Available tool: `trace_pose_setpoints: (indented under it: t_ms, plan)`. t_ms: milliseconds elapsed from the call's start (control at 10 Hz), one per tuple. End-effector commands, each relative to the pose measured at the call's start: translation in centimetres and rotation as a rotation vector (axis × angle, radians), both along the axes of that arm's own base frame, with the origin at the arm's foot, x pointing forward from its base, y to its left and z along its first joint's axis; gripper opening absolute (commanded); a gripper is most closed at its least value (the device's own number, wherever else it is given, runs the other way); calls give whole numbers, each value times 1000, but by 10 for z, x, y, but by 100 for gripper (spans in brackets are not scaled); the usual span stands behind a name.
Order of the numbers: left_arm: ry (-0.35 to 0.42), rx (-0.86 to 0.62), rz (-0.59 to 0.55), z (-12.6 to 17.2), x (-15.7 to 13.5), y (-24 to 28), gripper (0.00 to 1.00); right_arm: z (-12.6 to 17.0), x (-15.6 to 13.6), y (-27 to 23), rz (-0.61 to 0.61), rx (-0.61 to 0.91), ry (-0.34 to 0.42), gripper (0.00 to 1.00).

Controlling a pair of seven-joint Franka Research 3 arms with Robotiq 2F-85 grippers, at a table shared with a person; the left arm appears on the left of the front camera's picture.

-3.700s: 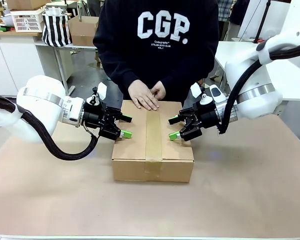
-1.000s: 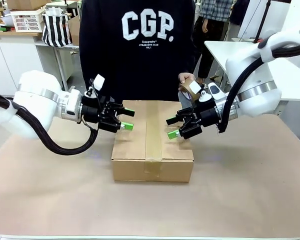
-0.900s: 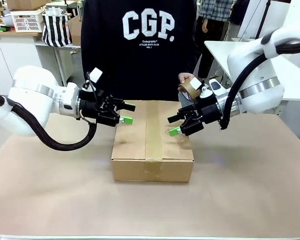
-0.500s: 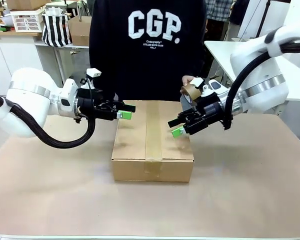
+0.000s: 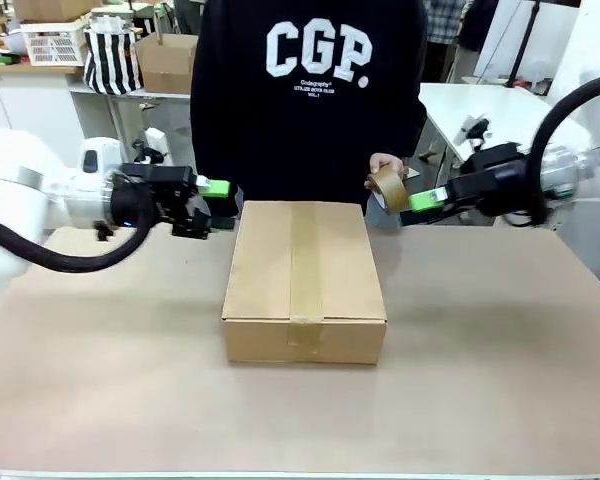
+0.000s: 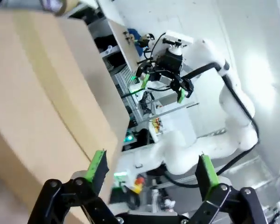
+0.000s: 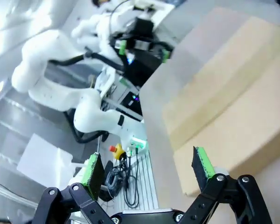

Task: Pack the gift set into the box.
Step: Press and hold the closed box until the human finishes sealing it.

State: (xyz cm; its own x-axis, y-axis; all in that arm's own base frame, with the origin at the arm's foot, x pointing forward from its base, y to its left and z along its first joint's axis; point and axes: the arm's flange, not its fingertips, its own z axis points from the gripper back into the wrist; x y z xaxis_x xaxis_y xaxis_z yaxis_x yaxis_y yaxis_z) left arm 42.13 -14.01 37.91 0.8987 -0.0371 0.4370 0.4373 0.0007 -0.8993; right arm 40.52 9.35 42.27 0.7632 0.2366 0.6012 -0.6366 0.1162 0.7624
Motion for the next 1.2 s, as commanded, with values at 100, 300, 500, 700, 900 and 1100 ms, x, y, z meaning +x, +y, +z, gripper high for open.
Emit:
trace_pose_setpoints:
  t_ms: [100, 300, 500, 700, 900, 1100]
  plan:
    - [162, -40, 7, 23, -36, 58, 100, -1, -25, -82, -213, -124, 112, 100]
    - [207, -55, 52, 11, -44, 94, 100, -29, -23, -133, -421, -50, 80, 100]
    - [182, -13, 25, 15, -34, 62, 100, -9, -22, -98, -234, -99, 90, 100]
    - [182, -13, 25, 15, -34, 62, 100, -9, -22, -98, -234, -99, 90, 100]
    - [182, -13, 25, 15, -34, 62, 100, -9, -22, -98, -234, -99, 90, 100]
    - [182, -13, 25, 15, -34, 62, 100, -9, -22, -98, -234, -99, 90, 100]
